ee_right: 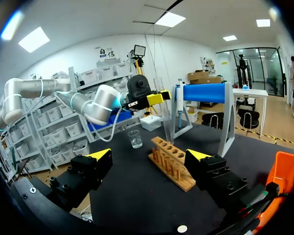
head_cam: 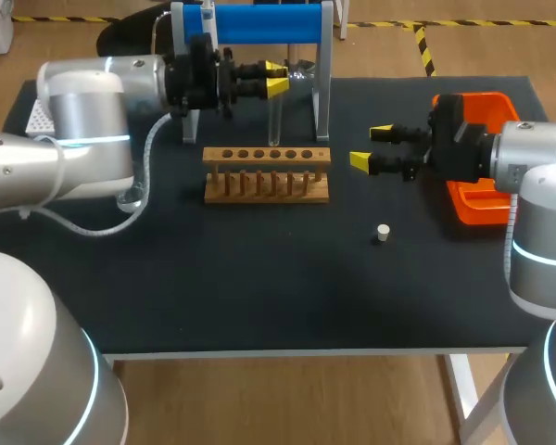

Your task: Invert the test tube, pick up the pipette, mount the tip to pipette, aspirate from beaker and dispense into the tube, eject the tip, return the pipette, and cap with the stopper.

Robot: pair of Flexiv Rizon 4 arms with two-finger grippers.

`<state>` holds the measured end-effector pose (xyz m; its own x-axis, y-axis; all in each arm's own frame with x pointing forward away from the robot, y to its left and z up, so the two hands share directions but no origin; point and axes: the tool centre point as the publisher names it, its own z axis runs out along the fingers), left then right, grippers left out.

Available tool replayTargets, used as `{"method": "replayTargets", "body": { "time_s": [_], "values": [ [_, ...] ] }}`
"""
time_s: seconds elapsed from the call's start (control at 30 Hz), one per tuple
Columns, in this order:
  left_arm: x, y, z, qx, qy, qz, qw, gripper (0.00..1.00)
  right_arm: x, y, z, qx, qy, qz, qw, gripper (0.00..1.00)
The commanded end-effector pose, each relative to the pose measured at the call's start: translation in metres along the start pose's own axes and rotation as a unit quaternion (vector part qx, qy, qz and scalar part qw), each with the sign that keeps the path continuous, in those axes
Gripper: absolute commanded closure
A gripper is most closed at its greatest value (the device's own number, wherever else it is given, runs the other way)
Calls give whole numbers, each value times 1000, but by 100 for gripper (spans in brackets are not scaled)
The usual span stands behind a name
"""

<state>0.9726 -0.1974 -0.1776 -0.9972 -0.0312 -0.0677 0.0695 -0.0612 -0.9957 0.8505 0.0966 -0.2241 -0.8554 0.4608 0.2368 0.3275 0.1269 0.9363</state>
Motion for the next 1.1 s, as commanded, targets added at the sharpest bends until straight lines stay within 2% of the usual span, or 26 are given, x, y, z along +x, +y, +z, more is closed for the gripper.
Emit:
{"method": "replayTargets", "body": {
  "time_s": [0.03,0.4,0.5,0.63,0.77,1.1],
  "values": [
    [-6,3,1,2,7,0,1000,100,1,0,0,1,-1,0,1000,0],
    [-6,3,1,2,7,0,1000,100,1,0,0,1,-1,0,1000,0],
    [-6,3,1,2,7,0,1000,100,-2,-3,10,18,-20,-55,998,0],
    [-6,3,1,2,7,0,1000,100,-1,-12,31,46,-43,-137,989,0],
    [-6,3,1,2,7,0,1000,100,-2,-21,49,63,-52,-159,984,0],
    [-6,3,1,2,7,0,1000,100,-10,-47,79,89,-80,-162,980,0]
  ]
}}
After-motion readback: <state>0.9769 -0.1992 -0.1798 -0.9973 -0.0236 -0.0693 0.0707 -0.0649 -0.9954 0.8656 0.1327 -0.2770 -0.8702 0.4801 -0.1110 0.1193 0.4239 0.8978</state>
